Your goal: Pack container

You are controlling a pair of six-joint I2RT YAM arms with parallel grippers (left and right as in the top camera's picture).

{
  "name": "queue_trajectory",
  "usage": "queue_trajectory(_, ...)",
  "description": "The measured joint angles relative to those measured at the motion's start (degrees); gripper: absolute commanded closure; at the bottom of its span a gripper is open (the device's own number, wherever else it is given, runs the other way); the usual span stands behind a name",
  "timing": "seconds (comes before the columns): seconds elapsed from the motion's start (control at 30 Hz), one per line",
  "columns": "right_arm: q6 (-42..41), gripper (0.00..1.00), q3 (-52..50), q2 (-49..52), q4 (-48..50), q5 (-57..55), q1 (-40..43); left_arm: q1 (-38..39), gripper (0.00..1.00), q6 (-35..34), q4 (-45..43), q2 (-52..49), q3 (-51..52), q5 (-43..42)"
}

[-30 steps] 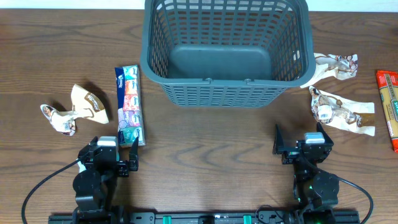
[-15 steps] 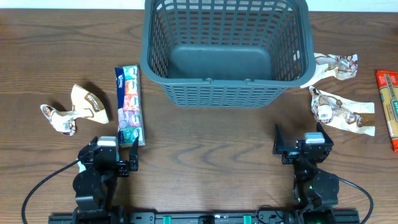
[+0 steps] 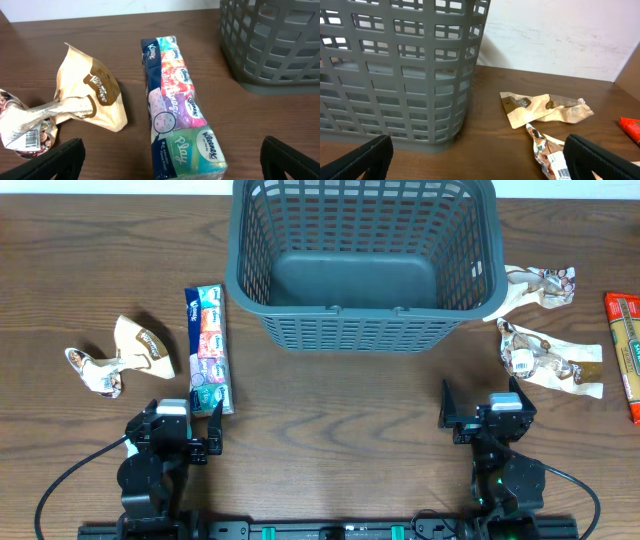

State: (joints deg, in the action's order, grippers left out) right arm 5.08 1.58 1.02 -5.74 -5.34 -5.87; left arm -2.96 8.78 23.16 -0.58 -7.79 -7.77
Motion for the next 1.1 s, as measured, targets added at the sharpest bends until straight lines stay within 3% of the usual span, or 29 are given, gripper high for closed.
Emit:
queue_trajectory(0.8,-3.3,0.01,0.7,0.0,1.0,-1.3,0.0,0.0,0.01,0.0,0.0,0.0,0.0,0.0)
queue_trajectory(0.93,-6.1,0.01,5.5,0.6,0.3,-8.9,0.0,0.0,0.01,0.0,0.0,0.0,0.0,0.0)
queue_trajectory(1.1,-7.6,0.01,19.3,7.5,0.5,-23.3,0.0,0.0,0.01,0.0,0.0,0.0,0.0,0.0)
